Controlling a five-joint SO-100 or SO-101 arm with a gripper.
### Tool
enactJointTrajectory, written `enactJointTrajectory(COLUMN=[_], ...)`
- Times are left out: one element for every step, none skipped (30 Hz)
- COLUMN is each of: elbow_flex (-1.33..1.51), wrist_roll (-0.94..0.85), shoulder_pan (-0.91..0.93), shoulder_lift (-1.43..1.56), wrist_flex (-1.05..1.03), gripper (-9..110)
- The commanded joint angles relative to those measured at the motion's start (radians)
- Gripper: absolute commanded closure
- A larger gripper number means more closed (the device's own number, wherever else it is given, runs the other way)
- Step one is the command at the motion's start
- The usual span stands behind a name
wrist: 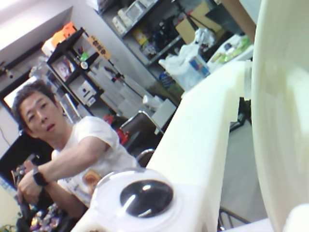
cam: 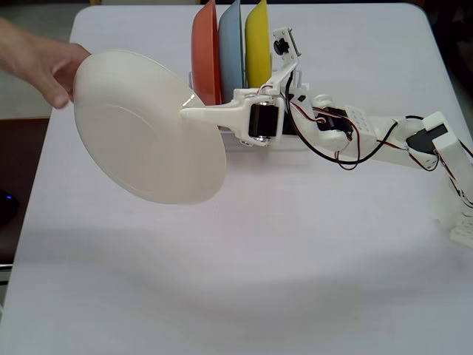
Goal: Please take one of the plates.
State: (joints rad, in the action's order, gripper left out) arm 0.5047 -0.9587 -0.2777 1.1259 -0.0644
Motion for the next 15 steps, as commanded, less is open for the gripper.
enactJointTrajectory(elbow_flex=[-0.1,-0.103,-0.104,-0.106,-0.106,-0.106,-0.106,-0.106,-0.106,-0.106,-0.106,-0.106,-0.106,-0.106,-0.106], wrist_roll=[-0.009,-0.009,-0.008,-0.005,0.0,0.003,0.008,0.011,0.012,0.018,0.021,0.023,0.023,0.023,0.023], shoulder_pan=[-0.011,-0.011,-0.012,-0.012,-0.014,-0.015,-0.015,-0.015,-0.014,-0.014,-0.014,-0.012,-0.012,-0.012,-0.012], shoulder_lift=[0.049,0.049,0.051,0.051,0.051,0.051,0.052,0.054,0.054,0.055,0.055,0.055,0.055,0.055,0.057], wrist_flex=[0.0,-0.008,-0.012,-0.014,-0.018,-0.025,-0.032,-0.037,-0.041,-0.049,-0.052,-0.054,-0.054,-0.054,-0.054], gripper=[102,102,102,102,102,102,102,102,102,102,102,102,102,102,102])
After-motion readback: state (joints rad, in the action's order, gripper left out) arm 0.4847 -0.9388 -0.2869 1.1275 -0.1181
